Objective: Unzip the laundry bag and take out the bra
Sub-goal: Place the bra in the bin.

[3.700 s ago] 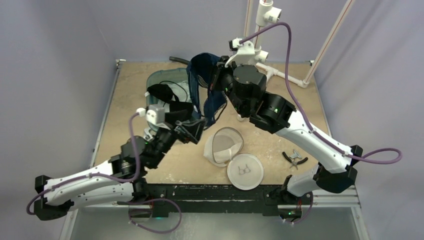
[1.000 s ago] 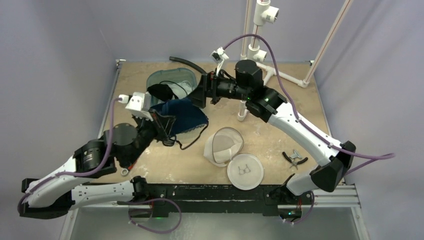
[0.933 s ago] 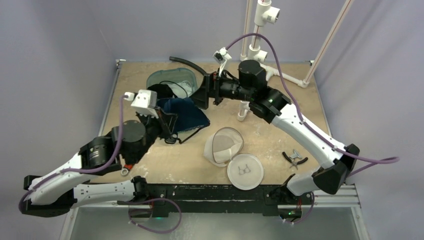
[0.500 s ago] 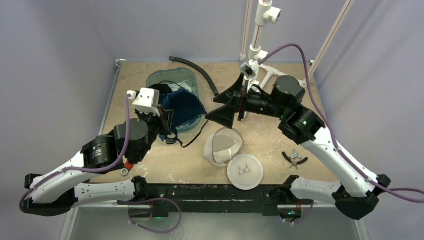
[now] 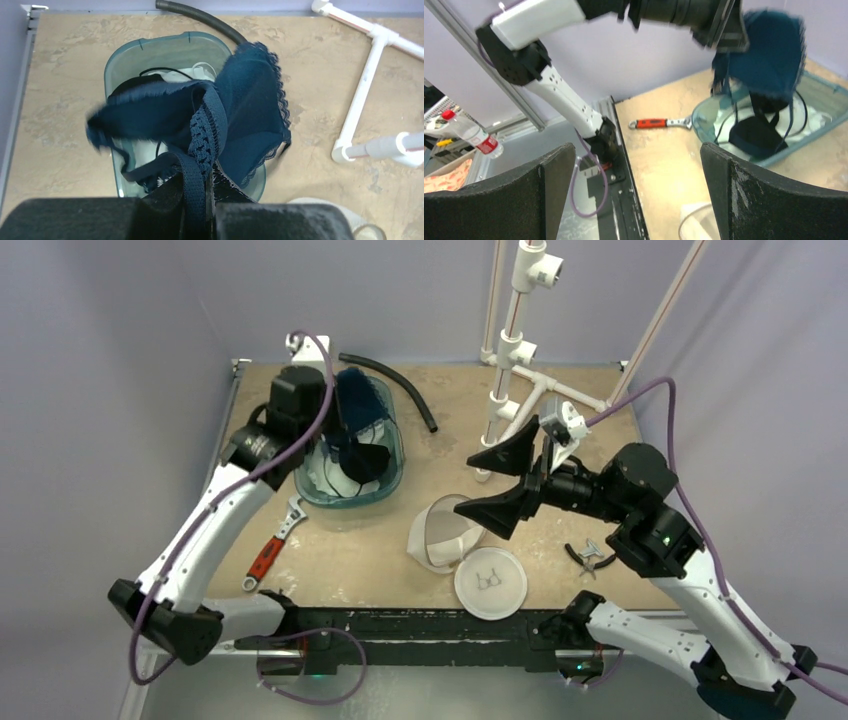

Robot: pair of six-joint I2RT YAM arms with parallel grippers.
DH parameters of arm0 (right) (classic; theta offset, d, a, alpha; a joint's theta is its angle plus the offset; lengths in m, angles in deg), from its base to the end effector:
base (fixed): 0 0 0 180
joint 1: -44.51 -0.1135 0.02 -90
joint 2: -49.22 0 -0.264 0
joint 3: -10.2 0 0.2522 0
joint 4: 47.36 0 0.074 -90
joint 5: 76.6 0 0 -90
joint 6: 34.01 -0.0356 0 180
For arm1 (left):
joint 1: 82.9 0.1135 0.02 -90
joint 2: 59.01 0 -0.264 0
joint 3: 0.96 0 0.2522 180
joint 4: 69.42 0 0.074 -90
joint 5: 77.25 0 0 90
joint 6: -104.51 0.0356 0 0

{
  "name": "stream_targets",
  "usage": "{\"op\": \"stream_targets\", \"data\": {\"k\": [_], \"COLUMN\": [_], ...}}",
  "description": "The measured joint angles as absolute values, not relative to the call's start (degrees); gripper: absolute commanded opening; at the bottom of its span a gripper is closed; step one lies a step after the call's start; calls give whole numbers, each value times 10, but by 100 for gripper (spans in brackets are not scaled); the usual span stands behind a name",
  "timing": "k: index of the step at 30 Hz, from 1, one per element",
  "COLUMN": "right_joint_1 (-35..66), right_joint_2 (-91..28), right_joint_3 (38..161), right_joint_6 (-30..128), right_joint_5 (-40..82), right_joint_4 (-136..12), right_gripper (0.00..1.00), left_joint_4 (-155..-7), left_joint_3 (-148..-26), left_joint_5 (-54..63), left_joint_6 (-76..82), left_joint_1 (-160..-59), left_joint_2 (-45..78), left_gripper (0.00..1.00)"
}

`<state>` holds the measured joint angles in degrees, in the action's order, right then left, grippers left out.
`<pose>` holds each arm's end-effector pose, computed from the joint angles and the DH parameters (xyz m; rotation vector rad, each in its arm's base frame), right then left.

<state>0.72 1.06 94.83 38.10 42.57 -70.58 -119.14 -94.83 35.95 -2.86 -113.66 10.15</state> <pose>0.0956 0.1156 0.4842 -0.7672 1.2698 1.2273 0.2236 -0.1168 0.4205 -0.0260 1.9724 -0.1414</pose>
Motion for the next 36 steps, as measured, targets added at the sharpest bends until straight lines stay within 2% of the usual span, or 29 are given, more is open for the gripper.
{"op": "stream_targets", "data": {"k": [7, 12, 19, 30, 36], "right_joint_1": [7, 7, 7, 7, 7], "right_joint_2": [76, 112, 138, 135, 130], "right_joint_3": [839, 790, 764, 742, 735], "right_joint_6": [381, 374, 370, 369, 366], "right_joint_5": [409, 403, 399, 399, 399], "right_joint_4": [-711, -709, -711, -706, -695], "right_gripper": [98, 98, 98, 98, 98], "left_joint_4": [-1171, -1122, -1074, -1096, -1111], "left_joint_3": [-1065, -1118, -1079, -961, -957], "left_joint_5": [133, -25, -184, -263, -272], "left_joint_6": [-55, -97, -140, -129, -135], "left_joint_1": [-964, -880, -834, -829, -811], "left_joint_2": [235, 355, 489, 475, 413], "left_gripper": [0, 0, 0, 0, 0]}}
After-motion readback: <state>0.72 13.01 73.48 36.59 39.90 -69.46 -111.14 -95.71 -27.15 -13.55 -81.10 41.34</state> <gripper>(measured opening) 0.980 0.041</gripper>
